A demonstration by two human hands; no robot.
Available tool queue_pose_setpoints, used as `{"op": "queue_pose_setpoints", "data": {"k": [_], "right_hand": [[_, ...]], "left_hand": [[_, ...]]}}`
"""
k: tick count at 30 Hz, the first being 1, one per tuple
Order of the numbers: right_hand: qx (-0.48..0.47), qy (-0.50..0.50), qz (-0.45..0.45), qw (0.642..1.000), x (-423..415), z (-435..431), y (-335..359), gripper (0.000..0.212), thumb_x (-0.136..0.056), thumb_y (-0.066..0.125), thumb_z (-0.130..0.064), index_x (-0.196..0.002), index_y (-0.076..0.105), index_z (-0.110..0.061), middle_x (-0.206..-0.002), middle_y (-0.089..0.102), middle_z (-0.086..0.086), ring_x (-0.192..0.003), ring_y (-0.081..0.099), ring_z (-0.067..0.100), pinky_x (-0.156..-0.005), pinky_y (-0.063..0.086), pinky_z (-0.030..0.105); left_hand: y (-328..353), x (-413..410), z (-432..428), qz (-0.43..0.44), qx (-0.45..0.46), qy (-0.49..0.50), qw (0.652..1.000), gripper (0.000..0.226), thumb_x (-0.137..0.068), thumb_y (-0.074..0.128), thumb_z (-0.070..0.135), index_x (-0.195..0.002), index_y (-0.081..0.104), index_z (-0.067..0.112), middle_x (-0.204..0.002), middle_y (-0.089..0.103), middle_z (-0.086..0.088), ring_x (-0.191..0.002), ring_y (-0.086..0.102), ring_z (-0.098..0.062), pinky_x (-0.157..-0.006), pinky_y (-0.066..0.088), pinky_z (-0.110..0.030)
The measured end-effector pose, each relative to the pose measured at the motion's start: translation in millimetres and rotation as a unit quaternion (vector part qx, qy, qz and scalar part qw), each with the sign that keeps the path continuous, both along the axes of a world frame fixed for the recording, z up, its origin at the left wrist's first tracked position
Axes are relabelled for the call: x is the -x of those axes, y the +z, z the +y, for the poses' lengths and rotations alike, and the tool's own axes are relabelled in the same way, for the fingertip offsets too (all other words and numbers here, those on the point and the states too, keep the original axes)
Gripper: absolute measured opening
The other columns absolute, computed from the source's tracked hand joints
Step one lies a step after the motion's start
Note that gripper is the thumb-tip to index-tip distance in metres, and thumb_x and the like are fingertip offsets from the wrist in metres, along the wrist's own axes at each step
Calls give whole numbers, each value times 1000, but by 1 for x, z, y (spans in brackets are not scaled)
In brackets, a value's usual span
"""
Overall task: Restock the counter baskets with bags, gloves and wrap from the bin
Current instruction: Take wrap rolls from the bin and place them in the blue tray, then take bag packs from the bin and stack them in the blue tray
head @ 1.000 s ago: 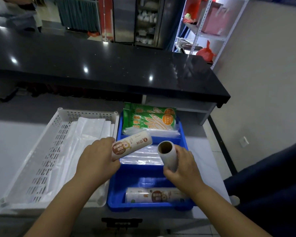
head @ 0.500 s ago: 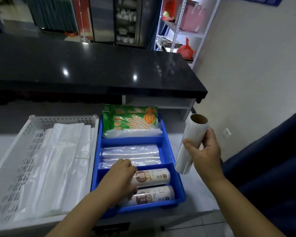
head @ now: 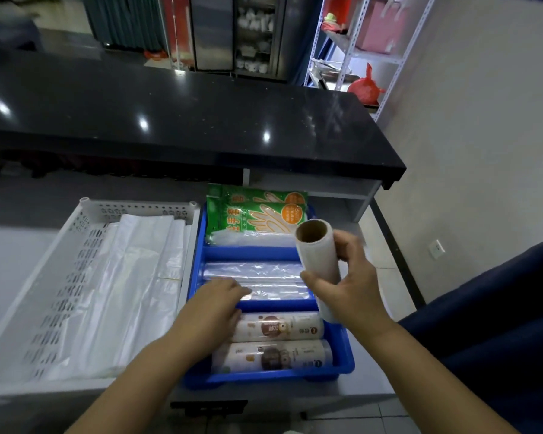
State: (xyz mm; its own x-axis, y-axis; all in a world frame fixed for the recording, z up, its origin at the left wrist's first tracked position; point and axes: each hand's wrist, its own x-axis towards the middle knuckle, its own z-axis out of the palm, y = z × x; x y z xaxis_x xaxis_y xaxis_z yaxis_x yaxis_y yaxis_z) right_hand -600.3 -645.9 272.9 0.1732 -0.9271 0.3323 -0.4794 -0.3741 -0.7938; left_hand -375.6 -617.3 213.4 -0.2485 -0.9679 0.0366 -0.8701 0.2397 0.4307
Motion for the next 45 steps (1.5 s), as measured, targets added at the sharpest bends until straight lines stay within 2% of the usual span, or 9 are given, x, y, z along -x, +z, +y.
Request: {"op": "queue_pose_setpoints", "data": {"k": [3,5,9,14,23,30,34,42,45], "right_hand": [[41,84,151,984,-19,3,-5,65,-69,74,-38,-126,43,-34,-118,56,-10,-104,54,8,-83,51,27],[95,147,272,946,-32,5,-16,66,-67,74,-39,-126,46,-27,-111,63,-3,-99,56,17,-82,51,40],[80,245,438,861,-53,12,-43,66,-74,67,-43,-132,40,-24,-112,60,5,-102,50,26,-85,40,41],[40,266,428,863,-60,15,-56,62,-79,60,-44,-133,32,-31,-117,49,2,-103,43,22,-87,35,36],[55,311,437,842,-62,9,-59,69,-78,58,-52,-137,29,-31,-125,51,1,-110,44,23,-94,36,38],[129,370,393,832,-94,4,-42,52,-89,47,-45,-136,40,-24,-126,55,0,-111,49,23,-95,38,37],[190,427,374,801,-138,27,-29,42,-90,49,-37,-128,50,-19,-117,61,4,-106,52,27,-88,43,39],[286,525,392,700,-243,131,-25,30,-90,39,-33,-109,57,-18,-106,60,1,-98,49,24,-81,39,34],[294,566,370,676,-287,181,-29,28,-90,43,-35,-101,59,-16,-100,60,4,-95,53,25,-74,35,33]], "left_hand": [[20,-30,-5,3,40,91,995,41,-87,53,11,-125,55,25,-122,59,5,-113,50,-13,-94,40,-26],[31,-46,-3,10,55,128,990,40,-86,50,3,-121,59,20,-117,63,0,-108,53,-18,-89,42,-29],[44,-64,8,37,87,178,980,37,-87,49,1,-116,62,18,-109,66,2,-103,55,-15,-81,39,-22],[49,-72,23,34,97,208,973,31,-89,52,8,-115,62,22,-108,66,6,-98,55,-9,-78,37,-19],[54,-66,47,-13,80,253,964,28,-90,53,19,-115,62,26,-110,66,8,-99,56,-11,-79,41,-23],[45,-67,106,-16,41,351,936,26,-89,54,21,-112,63,27,-99,66,9,-96,56,-14,-77,47,-32],[47,-79,166,-48,39,402,914,22,-83,60,10,-102,70,14,-93,72,-5,-88,64,-29,-75,53,-41],[44,-126,333,-60,28,575,816,20,-84,62,16,-101,70,23,-90,70,3,-86,61,-19,-63,35,-25],[35,-147,402,-48,34,642,765,18,-84,63,20,-100,70,24,-95,70,4,-86,61,-17,-58,35,-23]]}}
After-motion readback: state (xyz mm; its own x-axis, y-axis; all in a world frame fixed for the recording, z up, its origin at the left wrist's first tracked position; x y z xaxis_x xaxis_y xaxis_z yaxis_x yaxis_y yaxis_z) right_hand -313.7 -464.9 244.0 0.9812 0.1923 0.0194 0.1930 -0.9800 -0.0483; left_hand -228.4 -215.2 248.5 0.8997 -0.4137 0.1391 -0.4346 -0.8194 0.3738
